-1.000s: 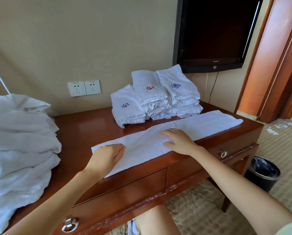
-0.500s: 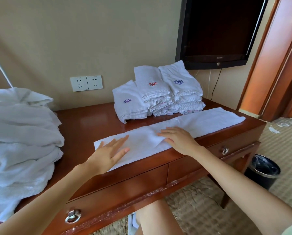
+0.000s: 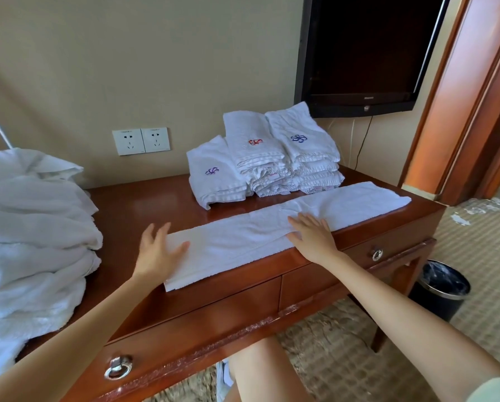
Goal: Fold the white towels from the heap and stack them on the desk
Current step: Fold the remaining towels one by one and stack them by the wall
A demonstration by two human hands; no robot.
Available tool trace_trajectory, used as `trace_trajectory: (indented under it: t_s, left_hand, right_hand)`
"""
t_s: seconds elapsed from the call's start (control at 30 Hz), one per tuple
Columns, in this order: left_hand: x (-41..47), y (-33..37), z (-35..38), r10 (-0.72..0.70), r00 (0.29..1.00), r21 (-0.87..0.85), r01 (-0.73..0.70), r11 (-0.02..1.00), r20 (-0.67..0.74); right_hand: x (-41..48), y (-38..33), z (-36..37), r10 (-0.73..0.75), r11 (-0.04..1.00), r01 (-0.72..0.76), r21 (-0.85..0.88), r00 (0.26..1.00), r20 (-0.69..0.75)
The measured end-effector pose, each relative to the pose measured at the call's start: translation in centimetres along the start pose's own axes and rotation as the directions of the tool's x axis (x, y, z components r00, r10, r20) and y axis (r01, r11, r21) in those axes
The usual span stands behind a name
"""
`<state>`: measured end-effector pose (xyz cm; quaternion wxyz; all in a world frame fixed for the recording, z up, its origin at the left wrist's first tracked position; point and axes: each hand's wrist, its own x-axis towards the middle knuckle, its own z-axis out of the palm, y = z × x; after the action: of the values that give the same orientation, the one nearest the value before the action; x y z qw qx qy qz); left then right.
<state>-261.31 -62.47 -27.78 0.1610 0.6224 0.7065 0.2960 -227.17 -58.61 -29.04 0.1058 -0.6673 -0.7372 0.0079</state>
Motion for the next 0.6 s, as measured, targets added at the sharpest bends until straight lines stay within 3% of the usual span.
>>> trace_trajectory:
  t_s: [0.07,0.13,0.27,0.4,0.6]
  left_hand:
    - [0.1,-0.1,-0.6,-0.110,0.987,0.113,0.124,0.986,-0.120]
    - [0.7,-0.1,-0.8,-0.155,0.984,0.199,0.170,0.965,-0.089]
    - [1.3,1.2,-0.6,-0.145,0.989,-0.084,0.141,0.986,-0.043]
    - [1.9,1.3,-1.5,-0.221,0.974,-0.323,0.195,0.926,-0.044]
    - [2.3,-2.3,-5.0,-0.337,0.939,-0.469,0.268,0.842,-0.067]
  right_hand:
    - [-0.1,-1.3,-0.1,-0.093,0.994,0.094,0.053,0.995,-0.030]
    - [-0.4,-2.9,0.0,-0.192,0.971,0.194,0.138,0.981,-0.030]
    - [-1.1,-6.4,0.3,-0.317,0.932,0.307,0.192,0.948,0.027]
    - [-2.2,-9.7,-0.1,-0.436,0.885,0.395,0.245,0.889,0.141]
    - [-3.1,-15.4,0.4,-0.544,0.832,0.501,0.237,0.822,0.170]
